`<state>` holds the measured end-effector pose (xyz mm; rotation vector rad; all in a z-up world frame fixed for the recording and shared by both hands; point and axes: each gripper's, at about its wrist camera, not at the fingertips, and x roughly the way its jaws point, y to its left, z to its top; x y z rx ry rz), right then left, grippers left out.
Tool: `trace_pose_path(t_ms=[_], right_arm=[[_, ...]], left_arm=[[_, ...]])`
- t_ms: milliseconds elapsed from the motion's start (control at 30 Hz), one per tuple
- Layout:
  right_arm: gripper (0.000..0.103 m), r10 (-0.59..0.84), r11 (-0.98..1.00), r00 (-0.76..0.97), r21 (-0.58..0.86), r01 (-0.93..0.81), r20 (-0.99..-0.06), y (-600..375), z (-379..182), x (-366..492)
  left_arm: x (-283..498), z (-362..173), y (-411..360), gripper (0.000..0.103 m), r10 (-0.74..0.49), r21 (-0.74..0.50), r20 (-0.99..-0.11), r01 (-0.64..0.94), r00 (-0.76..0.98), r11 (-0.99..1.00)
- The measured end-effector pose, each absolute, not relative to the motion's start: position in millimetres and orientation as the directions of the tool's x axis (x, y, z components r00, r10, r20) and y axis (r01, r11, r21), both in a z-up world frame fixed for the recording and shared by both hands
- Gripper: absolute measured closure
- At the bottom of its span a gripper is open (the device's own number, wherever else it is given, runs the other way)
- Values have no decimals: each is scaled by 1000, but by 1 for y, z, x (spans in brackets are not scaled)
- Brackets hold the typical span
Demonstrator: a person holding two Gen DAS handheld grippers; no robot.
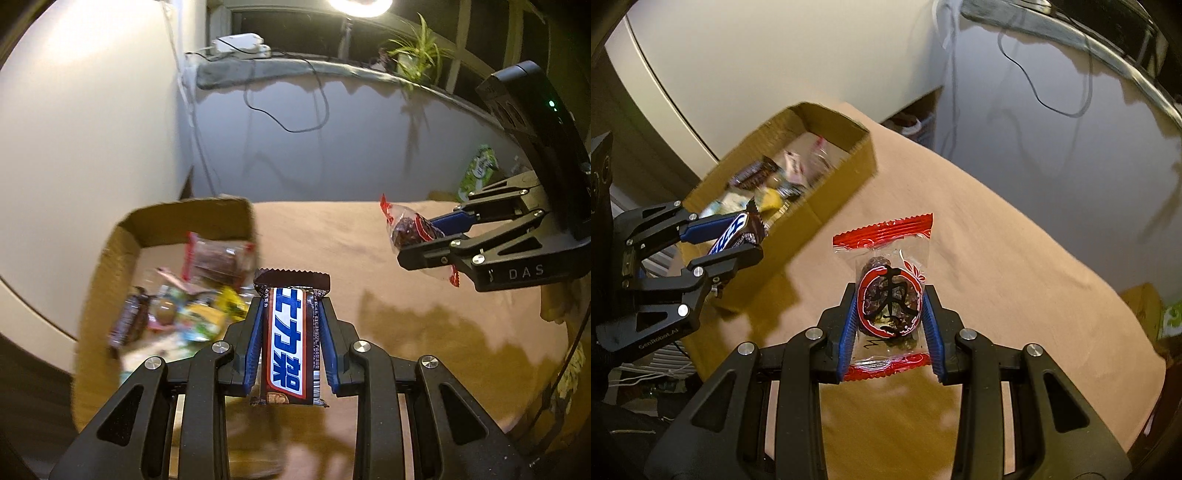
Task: Organize snacks
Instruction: 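Carry both snacks into the cardboard box and open both grippers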
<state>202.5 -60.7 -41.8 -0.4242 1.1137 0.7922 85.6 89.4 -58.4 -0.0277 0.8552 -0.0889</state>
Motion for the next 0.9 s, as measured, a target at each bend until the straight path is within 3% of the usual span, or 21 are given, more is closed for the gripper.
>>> trace_pose_path(t_ms=[900], right_arm=[[68, 413, 530, 129, 123, -839, -902, 92, -54, 241]], left_arm=[[123, -64, 189, 76, 7, -53, -757, -72, 653, 996]])
